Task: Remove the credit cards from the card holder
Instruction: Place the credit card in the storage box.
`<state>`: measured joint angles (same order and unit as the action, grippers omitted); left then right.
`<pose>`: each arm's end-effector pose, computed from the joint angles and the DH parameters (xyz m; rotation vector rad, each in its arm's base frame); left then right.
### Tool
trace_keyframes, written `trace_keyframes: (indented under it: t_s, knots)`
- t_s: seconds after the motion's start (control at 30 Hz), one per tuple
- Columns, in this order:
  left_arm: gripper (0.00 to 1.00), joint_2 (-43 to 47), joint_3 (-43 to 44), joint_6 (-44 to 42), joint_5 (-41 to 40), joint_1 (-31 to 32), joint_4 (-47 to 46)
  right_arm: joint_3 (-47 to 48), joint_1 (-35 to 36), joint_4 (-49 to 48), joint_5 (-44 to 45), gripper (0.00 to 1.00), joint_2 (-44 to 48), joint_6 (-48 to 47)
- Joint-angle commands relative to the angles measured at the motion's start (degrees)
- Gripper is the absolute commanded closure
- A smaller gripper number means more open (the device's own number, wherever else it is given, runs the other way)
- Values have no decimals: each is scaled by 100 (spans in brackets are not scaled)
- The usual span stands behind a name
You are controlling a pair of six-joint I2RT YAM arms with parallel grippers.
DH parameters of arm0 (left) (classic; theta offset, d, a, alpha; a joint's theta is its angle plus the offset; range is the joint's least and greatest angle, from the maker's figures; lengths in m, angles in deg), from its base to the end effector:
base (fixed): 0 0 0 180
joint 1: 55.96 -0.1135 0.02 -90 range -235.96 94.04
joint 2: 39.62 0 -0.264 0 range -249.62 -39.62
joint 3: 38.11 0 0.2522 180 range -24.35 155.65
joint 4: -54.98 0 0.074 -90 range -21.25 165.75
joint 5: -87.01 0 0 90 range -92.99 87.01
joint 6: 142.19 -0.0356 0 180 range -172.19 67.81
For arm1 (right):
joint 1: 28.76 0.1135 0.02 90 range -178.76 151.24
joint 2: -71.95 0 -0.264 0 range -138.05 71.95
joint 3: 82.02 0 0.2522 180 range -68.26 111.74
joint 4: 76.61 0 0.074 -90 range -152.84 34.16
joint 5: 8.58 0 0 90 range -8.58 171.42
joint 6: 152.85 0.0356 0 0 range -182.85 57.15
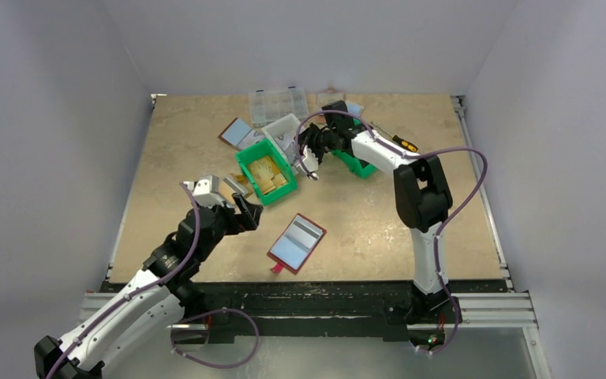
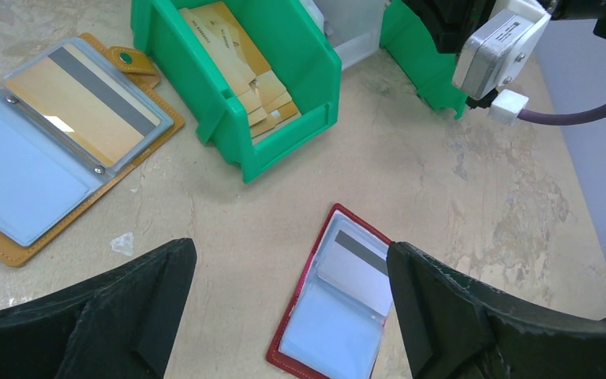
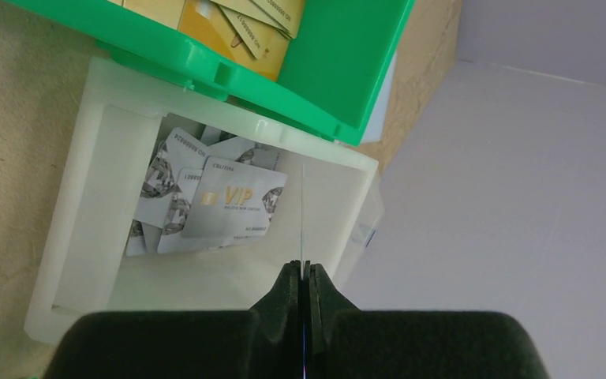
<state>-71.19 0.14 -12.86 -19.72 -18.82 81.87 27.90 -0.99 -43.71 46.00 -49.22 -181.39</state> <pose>0.1234 -0.0806 0.2437 -0.2368 1.9427 -0.6155 0.4133 0.2409 0.2184 -2.1514 0.3467 -0.1658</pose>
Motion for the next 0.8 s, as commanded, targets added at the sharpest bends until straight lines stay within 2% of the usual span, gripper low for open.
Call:
trace_keyframes:
  t_s: [0.0,0.07,0.2,0.4,0.47,0.57,0.63,0.77]
  knots:
    - [0,80,-15,-135,-101,-25,-29,-152,49,-401,52,100,-81,-2285]
    - [0,91,-31,-126,-102,-25,-37,-192,55,-482,29,100,-94,-2357]
    - [0,90,-39,-106,-81,-28,-55,-228,95,-547,114,89,-142,-2476]
    - [0,160,-7,-58,-54,-24,13,-319,97,-711,359,77,-182,-2363]
    - [0,213,-19,-35,-55,-24,36,-326,97,-750,437,69,-168,-2300]
    - [0,278,-9,1,-34,-30,57,-379,97,-752,536,46,-81,-2184]
    - [0,299,1,32,3,-24,66,-460,95,-712,581,35,29,-2158]
    - [0,301,36,164,205,-28,63,-665,92,-613,664,27,426,-2017]
